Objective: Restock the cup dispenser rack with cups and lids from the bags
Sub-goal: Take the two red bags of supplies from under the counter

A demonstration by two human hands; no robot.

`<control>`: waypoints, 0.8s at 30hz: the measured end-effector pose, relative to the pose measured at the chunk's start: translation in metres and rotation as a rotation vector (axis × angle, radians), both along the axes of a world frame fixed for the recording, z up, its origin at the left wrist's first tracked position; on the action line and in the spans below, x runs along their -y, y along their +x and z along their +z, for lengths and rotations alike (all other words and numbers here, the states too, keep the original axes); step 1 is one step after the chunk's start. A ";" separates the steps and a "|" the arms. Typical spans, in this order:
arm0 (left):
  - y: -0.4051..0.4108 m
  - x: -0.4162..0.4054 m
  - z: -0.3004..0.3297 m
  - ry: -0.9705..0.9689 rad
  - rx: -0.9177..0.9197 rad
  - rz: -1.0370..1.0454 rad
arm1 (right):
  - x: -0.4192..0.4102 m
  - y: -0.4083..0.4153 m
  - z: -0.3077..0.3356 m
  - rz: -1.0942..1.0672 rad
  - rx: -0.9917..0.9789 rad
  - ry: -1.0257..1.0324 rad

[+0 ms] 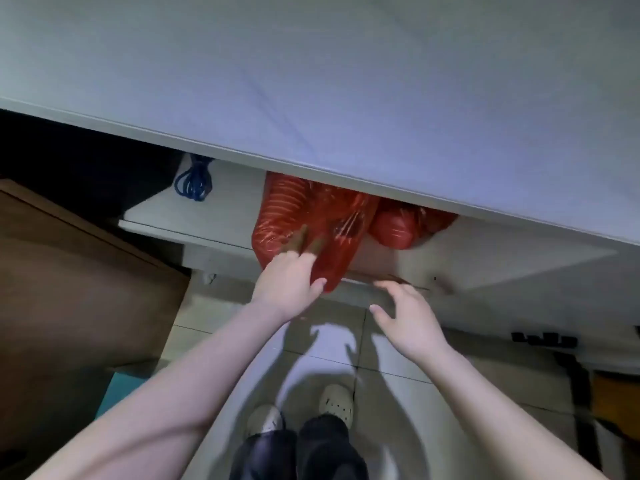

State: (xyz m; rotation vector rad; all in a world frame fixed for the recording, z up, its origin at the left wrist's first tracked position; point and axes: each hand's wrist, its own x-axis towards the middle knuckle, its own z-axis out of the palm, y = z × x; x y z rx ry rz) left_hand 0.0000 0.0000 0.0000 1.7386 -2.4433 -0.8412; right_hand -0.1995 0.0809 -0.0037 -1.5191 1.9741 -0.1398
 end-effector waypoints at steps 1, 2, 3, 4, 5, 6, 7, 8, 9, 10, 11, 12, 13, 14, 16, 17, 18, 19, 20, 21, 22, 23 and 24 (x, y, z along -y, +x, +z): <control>-0.001 0.004 -0.007 -0.045 0.031 -0.023 | -0.001 0.001 -0.008 -0.015 0.019 -0.021; -0.003 0.008 -0.015 -0.112 0.054 -0.041 | -0.001 0.001 -0.014 -0.027 0.026 -0.034; -0.006 0.013 -0.025 -0.148 0.069 -0.069 | -0.001 0.000 -0.024 -0.020 0.024 -0.038; -0.008 0.020 -0.035 -0.186 0.086 -0.105 | -0.001 0.000 -0.032 -0.012 0.019 -0.016; -0.012 0.027 -0.045 -0.205 0.123 -0.126 | 0.000 -0.003 -0.043 -0.010 0.007 -0.008; -0.016 0.032 -0.056 -0.207 0.175 -0.141 | 0.002 -0.006 -0.053 -0.005 -0.011 -0.005; -0.019 0.035 -0.065 -0.202 0.243 -0.154 | 0.004 -0.010 -0.061 -0.004 -0.024 -0.015; -0.020 0.036 -0.075 -0.208 0.323 -0.166 | 0.007 -0.013 -0.068 -0.007 -0.027 -0.043; -0.020 0.035 -0.084 -0.231 0.381 -0.173 | 0.008 -0.016 -0.075 -0.012 -0.019 -0.076; -0.020 0.033 -0.094 -0.253 0.427 -0.177 | 0.009 -0.019 -0.081 -0.013 -0.017 -0.108; -0.018 0.030 -0.102 -0.289 0.454 -0.180 | 0.011 -0.022 -0.086 -0.010 -0.022 -0.133; -0.015 0.026 -0.108 -0.328 0.469 -0.191 | 0.012 -0.025 -0.092 0.001 -0.033 -0.146; -0.012 0.023 -0.114 -0.370 0.457 -0.202 | 0.015 -0.028 -0.097 0.012 -0.048 -0.150; -0.008 0.019 -0.117 -0.427 0.421 -0.218 | 0.018 -0.031 -0.102 0.021 -0.061 -0.151; -0.002 0.015 -0.118 -0.566 0.351 -0.218 | 0.028 -0.036 -0.110 0.006 -0.066 -0.150; 0.001 0.014 -0.118 -0.614 0.332 -0.220 | 0.035 -0.039 -0.112 -0.028 -0.063 -0.156; 0.003 0.012 -0.119 -0.659 0.306 -0.217 | 0.043 -0.042 -0.113 -0.068 -0.059 -0.162; 0.004 0.012 -0.120 -0.669 0.286 -0.217 | 0.052 -0.045 -0.113 -0.106 -0.062 -0.171; 0.006 0.011 -0.122 -0.681 0.257 -0.221 | 0.061 -0.049 -0.111 -0.140 -0.065 -0.185; 0.007 0.011 -0.123 -0.685 0.237 -0.221 | 0.069 -0.052 -0.109 -0.170 -0.071 -0.211; 0.009 0.011 -0.126 -0.699 0.222 -0.220 | 0.075 -0.055 -0.105 -0.200 -0.082 -0.239; 0.011 0.012 -0.128 -0.704 0.225 -0.216 | 0.082 -0.059 -0.103 -0.225 -0.099 -0.253; 0.014 0.013 -0.130 -0.706 0.229 -0.213 | 0.088 -0.061 -0.101 -0.252 -0.111 -0.247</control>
